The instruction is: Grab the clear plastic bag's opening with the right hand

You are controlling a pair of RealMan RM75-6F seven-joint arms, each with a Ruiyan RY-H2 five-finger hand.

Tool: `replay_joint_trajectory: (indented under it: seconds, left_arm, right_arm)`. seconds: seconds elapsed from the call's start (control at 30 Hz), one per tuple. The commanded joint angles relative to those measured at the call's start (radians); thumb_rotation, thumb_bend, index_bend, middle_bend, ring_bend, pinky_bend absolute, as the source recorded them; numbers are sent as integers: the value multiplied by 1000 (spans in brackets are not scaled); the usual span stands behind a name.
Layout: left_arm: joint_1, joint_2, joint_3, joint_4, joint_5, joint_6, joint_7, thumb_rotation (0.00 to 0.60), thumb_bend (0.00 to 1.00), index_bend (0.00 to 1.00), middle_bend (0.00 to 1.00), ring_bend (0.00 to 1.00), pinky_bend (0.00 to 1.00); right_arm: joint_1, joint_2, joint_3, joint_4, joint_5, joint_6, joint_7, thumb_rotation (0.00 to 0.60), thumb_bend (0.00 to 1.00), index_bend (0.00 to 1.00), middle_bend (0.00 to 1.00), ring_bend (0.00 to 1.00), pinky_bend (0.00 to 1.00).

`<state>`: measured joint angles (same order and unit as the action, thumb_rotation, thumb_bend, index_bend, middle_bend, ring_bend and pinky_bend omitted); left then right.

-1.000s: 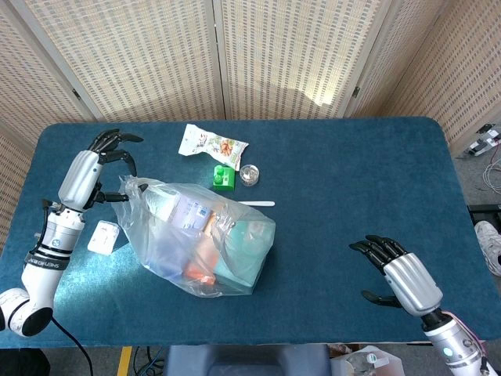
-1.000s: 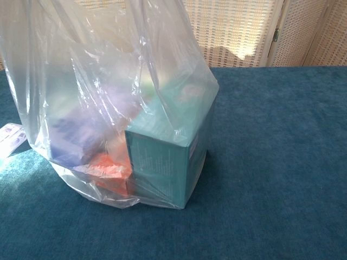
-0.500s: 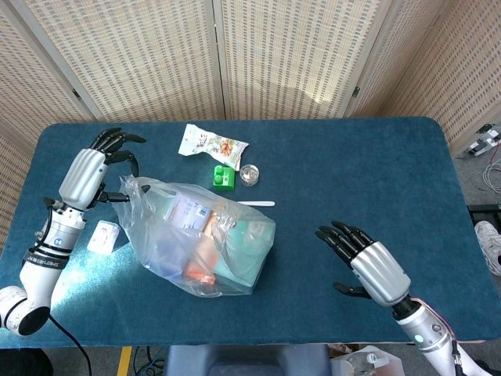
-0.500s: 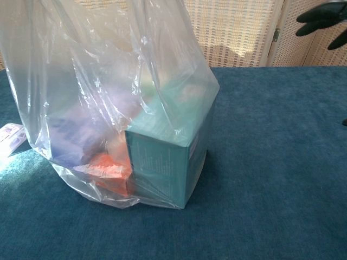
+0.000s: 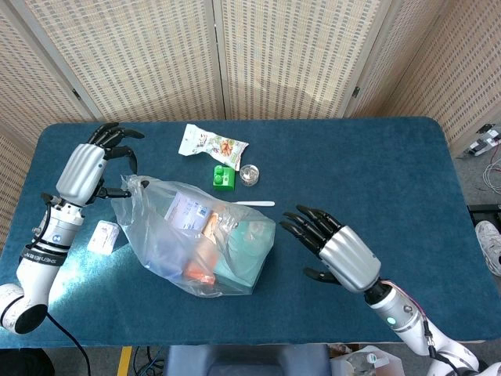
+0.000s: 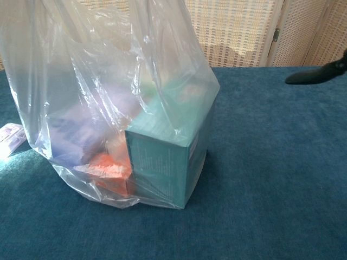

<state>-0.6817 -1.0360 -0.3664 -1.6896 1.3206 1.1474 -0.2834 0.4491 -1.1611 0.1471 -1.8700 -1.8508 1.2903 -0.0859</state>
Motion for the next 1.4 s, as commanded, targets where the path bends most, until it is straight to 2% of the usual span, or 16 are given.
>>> replay_joint_trajectory:
  seconds: [0.03,0.23,0.43,0.57,0.67,0.83,1.13,1.4]
  left_arm:
    - [-2,0,-2,-4,0,2,3,600,162,650,267,190,74]
    - [-9,-5,-2,-9,-4,-2,12,600,163,650,268,190,74]
    - [-13,-5,-3,-10,-10,-4,17,600,163,650,268,190,74]
    - [-12,-6,-3,-12,-13,-2,19,600,163,650,268,190,74]
    - [-11,-2,-1,-17,-13,-2,22,600,163,650,268,190,74]
    - [-10,2,0,-26,-12,0,27,600,163,650,268,190,74]
    - [-4,10,7,-26,-9,-1,27,600,162,650,268,189,74]
    - [-7,9,7,-27,-12,-3,32,600,163,650,268,190,74]
  right_arm:
    - [27,-11,16,-18,13,-24,-8,600,97,64,97,44,202]
    - [74,9,-7,-97,39,-97,81,600,106,64,137,44,202]
    - [124,56,-50,-161,54,-169,293,600,106,64,138,44,202]
    - [164,76,-59,-176,61,-202,430,600,105,38,124,44,202]
    - [192,84,-64,-175,67,-225,519,600,106,3,83,23,170]
    - [226,97,-74,-170,81,-257,618,600,105,0,22,0,111]
    - [244,91,-88,-115,97,-247,716,600,105,0,0,0,83]
    - [282,62,-73,-63,105,-235,837,600,105,0,0,0,48]
